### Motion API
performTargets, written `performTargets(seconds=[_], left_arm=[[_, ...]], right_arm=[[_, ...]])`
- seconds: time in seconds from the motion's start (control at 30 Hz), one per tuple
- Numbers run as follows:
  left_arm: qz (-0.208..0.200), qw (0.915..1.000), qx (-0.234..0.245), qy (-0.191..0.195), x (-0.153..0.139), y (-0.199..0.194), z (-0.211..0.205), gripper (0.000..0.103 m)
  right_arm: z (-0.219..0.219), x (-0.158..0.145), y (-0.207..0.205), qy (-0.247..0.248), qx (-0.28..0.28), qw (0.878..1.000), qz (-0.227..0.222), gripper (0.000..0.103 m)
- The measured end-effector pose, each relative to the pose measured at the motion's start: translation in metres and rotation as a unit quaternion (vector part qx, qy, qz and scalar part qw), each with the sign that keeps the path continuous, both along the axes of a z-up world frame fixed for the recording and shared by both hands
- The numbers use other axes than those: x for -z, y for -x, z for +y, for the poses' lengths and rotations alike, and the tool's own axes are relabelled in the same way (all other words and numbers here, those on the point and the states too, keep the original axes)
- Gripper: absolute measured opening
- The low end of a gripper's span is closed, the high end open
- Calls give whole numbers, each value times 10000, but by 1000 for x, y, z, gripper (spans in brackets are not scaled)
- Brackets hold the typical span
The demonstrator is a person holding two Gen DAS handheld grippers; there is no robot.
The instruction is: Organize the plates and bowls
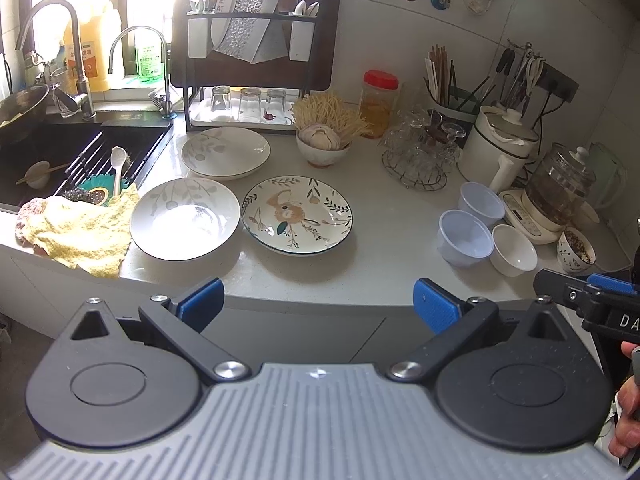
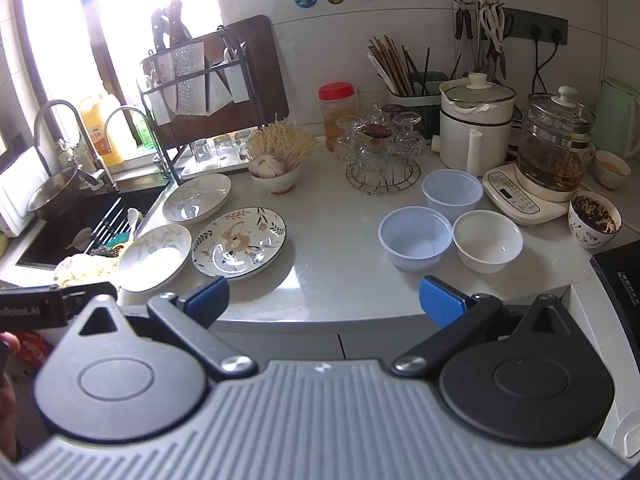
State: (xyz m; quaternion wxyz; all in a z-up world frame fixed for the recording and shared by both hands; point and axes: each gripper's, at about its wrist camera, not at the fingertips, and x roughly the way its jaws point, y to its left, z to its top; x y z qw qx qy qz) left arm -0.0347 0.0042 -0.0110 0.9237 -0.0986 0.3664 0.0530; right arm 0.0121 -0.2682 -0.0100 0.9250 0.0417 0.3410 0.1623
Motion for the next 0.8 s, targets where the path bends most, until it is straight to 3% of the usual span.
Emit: performTargets(seconds=[0.63, 0.8], left_arm=[[-17, 9999, -169, -5, -10, 6, -9, 102], [21, 9998, -186, 122, -13, 6, -14, 102]], right_arm=[[-7, -8, -10, 19, -190, 9998, 16, 103], [-15, -20, -11, -164, -238, 9995, -119, 103]])
